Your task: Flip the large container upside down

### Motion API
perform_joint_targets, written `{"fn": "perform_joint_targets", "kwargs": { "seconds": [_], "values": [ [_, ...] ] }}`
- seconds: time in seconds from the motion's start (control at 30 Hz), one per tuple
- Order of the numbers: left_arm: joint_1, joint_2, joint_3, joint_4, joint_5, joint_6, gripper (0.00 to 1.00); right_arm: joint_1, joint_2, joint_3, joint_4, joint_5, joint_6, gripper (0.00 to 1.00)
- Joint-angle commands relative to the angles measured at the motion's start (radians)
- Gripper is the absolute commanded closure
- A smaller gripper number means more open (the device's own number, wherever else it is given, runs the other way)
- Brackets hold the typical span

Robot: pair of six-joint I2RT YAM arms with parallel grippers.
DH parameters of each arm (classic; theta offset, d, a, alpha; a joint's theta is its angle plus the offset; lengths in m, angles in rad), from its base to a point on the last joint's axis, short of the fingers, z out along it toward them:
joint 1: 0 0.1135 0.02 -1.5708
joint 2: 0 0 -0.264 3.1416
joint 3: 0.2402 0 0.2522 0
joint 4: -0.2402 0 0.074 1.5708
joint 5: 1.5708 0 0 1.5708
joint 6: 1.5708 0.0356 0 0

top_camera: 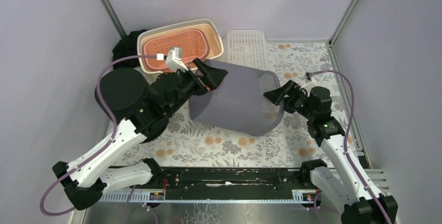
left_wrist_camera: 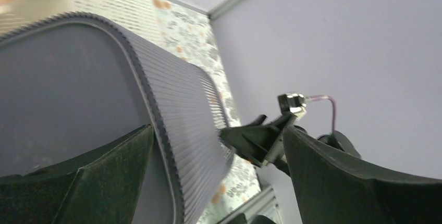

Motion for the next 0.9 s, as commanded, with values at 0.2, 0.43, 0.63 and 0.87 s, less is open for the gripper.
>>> {"fn": "perform_joint_targets", "kwargs": {
  "seconds": [0.2,0.43,0.63,0.87],
  "values": [
    [-0.16,0.267,0.16,0.231,0.143,0.036,0.0,-0.212,-0.086,0.019,-0.408,0.157,-0.22,0.01],
    [-0.198,0.441,0.235,0.327,0.22,0.077,0.0,-0.241,-0.139,0.109,-0.487,0.283,-0.222,0.01],
    [-0.197,0.546,0.251,0.45,0.3,0.115,0.0,-0.242,-0.127,0.183,-0.547,0.266,-0.255,0.01],
    [-0.197,0.487,0.334,0.356,0.364,0.192,0.0,-0.241,-0.211,0.311,-0.769,0.148,-0.333,0.01]
  ]
}}
